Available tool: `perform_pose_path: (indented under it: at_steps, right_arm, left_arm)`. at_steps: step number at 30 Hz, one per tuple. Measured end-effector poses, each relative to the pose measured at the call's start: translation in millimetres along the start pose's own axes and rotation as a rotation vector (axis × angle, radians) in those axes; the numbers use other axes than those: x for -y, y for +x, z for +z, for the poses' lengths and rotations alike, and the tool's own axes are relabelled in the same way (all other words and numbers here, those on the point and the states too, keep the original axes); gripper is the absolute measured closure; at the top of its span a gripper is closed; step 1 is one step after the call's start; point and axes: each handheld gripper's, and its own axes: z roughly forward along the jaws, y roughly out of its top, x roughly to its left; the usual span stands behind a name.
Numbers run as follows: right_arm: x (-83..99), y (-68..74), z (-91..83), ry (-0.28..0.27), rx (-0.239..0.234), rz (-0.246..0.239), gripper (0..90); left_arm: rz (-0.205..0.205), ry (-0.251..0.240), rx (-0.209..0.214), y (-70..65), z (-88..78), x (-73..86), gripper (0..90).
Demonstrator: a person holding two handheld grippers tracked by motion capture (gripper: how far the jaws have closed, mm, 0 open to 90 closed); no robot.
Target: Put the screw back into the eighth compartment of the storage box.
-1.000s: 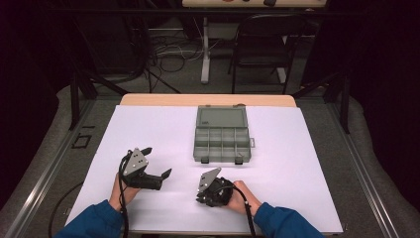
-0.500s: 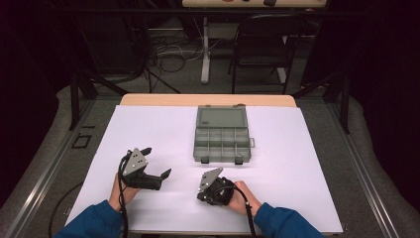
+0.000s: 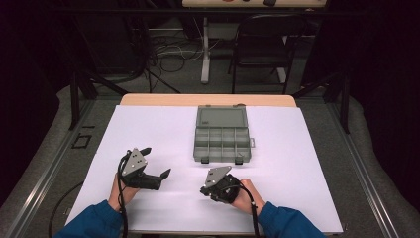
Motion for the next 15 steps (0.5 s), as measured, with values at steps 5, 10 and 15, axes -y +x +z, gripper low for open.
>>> perform_pose_path:
  at_steps: [5, 10, 15]
  right_arm:
    - [1.4, -0.7, -6.8, -0.001, 0.028, -0.001, 88.5]
    - [3.5, -2.8, -14.3, -0.011, 0.053, 0.005, 88.5]
    - [7.7, -7.4, -21.6, -0.019, 0.078, 0.023, 88.5]
  left_arm:
    - [-0.004, 0.003, 0.006, -1.2, 0.7, 0.0, 0.0]
    - [0.0, 0.002, 0.006, 0.3, 0.7, 0.6, 0.0]
    - [0.0, 0.004, 0.009, -0.9, 0.6, 0.1, 0.0]
